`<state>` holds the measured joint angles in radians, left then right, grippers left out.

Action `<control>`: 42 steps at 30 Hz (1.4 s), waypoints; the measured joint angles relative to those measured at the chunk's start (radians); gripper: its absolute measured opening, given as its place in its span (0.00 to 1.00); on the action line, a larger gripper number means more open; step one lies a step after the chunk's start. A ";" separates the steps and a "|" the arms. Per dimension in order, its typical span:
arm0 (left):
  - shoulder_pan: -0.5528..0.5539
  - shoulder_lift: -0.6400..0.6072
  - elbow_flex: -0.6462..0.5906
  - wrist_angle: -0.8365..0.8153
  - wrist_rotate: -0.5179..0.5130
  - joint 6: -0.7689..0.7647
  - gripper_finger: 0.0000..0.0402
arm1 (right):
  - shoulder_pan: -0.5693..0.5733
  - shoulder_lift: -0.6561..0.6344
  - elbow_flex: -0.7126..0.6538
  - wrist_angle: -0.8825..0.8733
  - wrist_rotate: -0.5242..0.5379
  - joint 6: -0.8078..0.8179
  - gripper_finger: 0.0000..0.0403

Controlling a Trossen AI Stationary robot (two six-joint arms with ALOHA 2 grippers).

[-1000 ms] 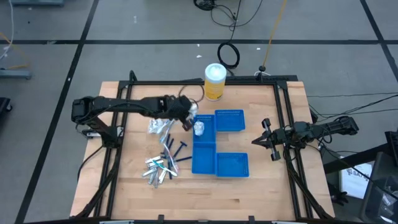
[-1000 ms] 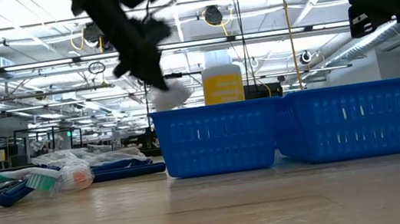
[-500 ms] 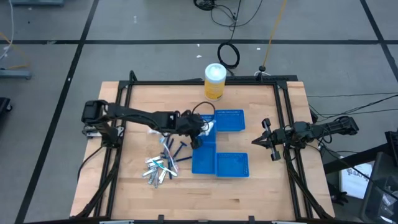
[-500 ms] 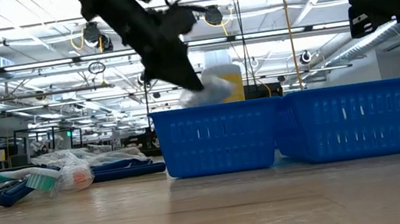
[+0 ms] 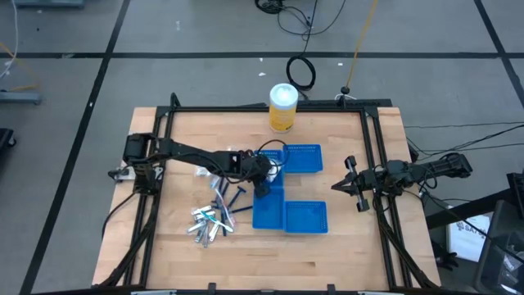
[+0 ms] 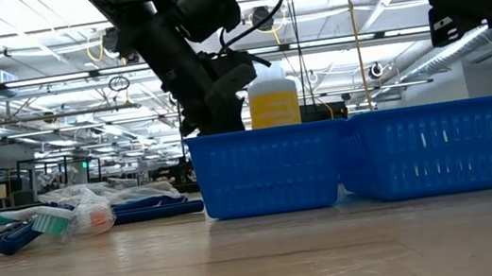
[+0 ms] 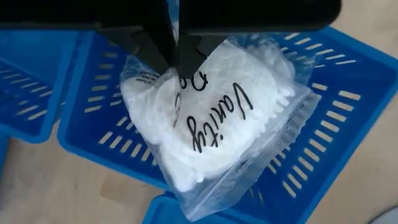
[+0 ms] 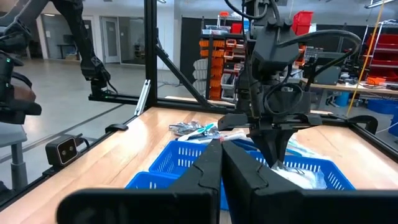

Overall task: Pick & Place Travel size toiletries
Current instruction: Put the transparent cotton pack into the top left blue bin, then put the transparent cotton pack on the top left blue bin

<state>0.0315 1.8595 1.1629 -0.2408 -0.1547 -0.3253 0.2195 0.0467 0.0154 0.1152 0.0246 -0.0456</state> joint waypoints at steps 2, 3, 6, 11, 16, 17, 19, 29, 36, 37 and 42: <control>0.000 0.000 0.000 0.004 0.000 -0.002 0.00 | 0.000 0.000 0.000 0.000 0.000 0.000 0.01; 0.000 0.000 0.000 0.004 0.000 -0.012 0.01 | 0.000 0.000 0.000 0.000 0.000 0.000 0.01; 0.003 0.000 0.000 0.000 0.003 -0.072 0.05 | 0.000 0.000 0.000 0.000 0.000 0.000 0.01; 0.009 0.000 0.000 -0.027 0.050 -0.107 0.22 | 0.000 0.000 0.000 0.000 0.000 0.000 0.01; 0.009 -0.015 0.006 -0.028 0.051 -0.092 0.44 | 0.000 0.000 0.000 0.000 0.000 0.000 0.01; 0.010 -0.025 0.007 -0.034 0.052 -0.081 0.49 | 0.000 0.000 0.000 0.000 0.000 0.000 0.01; 0.010 -0.041 0.021 -0.042 0.052 -0.051 0.57 | 0.000 0.000 0.000 0.001 0.000 0.000 0.01; 0.008 -0.243 0.052 -0.376 -0.126 -0.119 0.75 | 0.000 0.011 0.000 0.004 0.000 0.000 0.01; 0.008 -0.308 0.033 -0.826 -0.176 -0.471 0.71 | 0.000 0.013 0.000 0.004 0.001 0.000 0.01; 0.010 -0.310 0.018 -0.846 -0.172 -0.501 0.70 | 0.000 0.013 0.000 0.006 0.001 0.000 0.01; 0.045 -0.308 -0.086 -0.837 -0.135 -0.515 0.66 | 0.000 0.015 0.000 0.007 0.000 0.000 0.01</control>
<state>0.0762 1.5520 1.0773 -1.0777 -0.2893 -0.8401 0.2195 0.0621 0.0154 0.1220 0.0250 -0.0456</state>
